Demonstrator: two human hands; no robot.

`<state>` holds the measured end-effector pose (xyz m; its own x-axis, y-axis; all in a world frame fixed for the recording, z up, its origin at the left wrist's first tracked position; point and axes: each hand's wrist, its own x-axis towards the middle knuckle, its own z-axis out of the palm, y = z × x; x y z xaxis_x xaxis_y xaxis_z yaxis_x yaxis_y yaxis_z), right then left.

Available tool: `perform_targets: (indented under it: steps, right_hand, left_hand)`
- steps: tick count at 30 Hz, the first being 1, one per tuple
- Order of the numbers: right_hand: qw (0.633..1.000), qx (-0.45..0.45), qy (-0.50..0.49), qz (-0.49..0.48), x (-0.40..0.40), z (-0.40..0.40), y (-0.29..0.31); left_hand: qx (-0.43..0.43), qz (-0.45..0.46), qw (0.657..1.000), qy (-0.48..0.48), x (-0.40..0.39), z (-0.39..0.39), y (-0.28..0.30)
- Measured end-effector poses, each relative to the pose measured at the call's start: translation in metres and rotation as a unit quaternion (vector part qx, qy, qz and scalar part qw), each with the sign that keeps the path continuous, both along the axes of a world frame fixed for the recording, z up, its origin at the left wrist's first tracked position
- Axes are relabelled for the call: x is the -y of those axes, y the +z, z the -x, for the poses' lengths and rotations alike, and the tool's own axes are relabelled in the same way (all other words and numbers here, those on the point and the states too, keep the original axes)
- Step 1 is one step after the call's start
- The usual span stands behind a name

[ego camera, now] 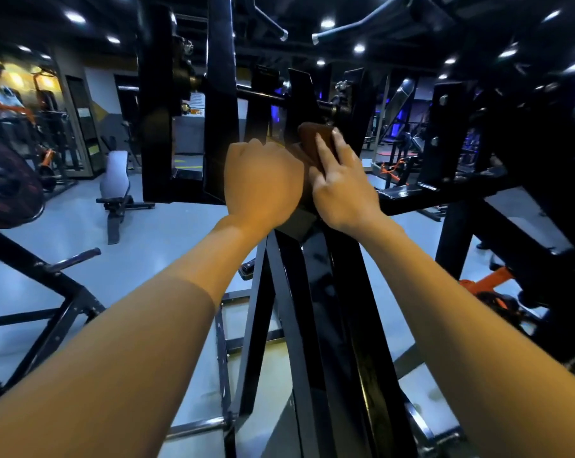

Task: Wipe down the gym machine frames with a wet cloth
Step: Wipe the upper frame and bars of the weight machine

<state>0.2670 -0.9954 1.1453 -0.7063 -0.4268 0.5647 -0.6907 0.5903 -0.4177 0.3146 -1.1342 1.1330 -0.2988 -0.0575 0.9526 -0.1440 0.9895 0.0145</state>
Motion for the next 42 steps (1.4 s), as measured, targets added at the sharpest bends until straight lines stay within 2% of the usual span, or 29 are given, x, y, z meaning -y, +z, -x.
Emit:
perform_targets:
  steps: [6, 9, 13, 16, 19, 22, 26, 27, 33, 39, 42]
  right_hand:
    - [1.000, 0.020, 0.007, 0.013, -0.054, -0.071, -0.067]
    - [1.000, 0.016, 0.010, 0.000, -0.052, -0.065, -0.061]
    - [1.000, 0.015, 0.016, -0.002, -0.035, -0.040, -0.038]
    - [1.000, 0.008, 0.025, -0.005, -0.042, -0.049, -0.051]
    - [0.999, -0.007, 0.040, -0.016, -0.071, -0.083, -0.083]
    - [0.998, -0.011, 0.051, -0.020, -0.099, -0.120, -0.117]
    - [0.999, 0.004, 0.043, -0.005, -0.113, -0.142, -0.133]
    - [0.999, 0.006, 0.031, -0.008, -0.113, -0.146, -0.134]
    - [0.997, -0.034, 0.000, -0.064, -0.126, -0.191, -0.158]
    - [0.997, -0.026, -0.030, -0.061, -0.151, -0.238, -0.200]
    - [0.997, -0.018, -0.044, -0.053, -0.165, -0.262, -0.221]
  left_hand:
    - [0.037, -0.005, 0.993, -0.110, 0.009, -0.015, 0.007]
    - [0.101, -0.011, 0.987, -0.123, 0.011, -0.026, 0.002]
    - [0.158, -0.019, 0.984, -0.074, -0.008, -0.046, -0.023]
    - [0.189, -0.055, 0.976, -0.098, -0.024, -0.069, -0.046]
    - [0.236, -0.151, 0.948, -0.152, -0.048, -0.103, -0.067]
    - [0.312, -0.227, 0.908, -0.165, -0.072, -0.138, -0.095]
    - [0.492, -0.268, 0.817, -0.138, -0.080, -0.177, -0.119]
    - [0.519, -0.266, 0.801, -0.136, -0.083, -0.189, -0.122]
    - [0.610, -0.208, 0.757, -0.106, -0.107, -0.242, -0.145]
    - [0.609, -0.126, 0.774, -0.117, -0.114, -0.247, -0.144]
    - [0.611, -0.135, 0.771, -0.120, -0.115, -0.244, -0.148]
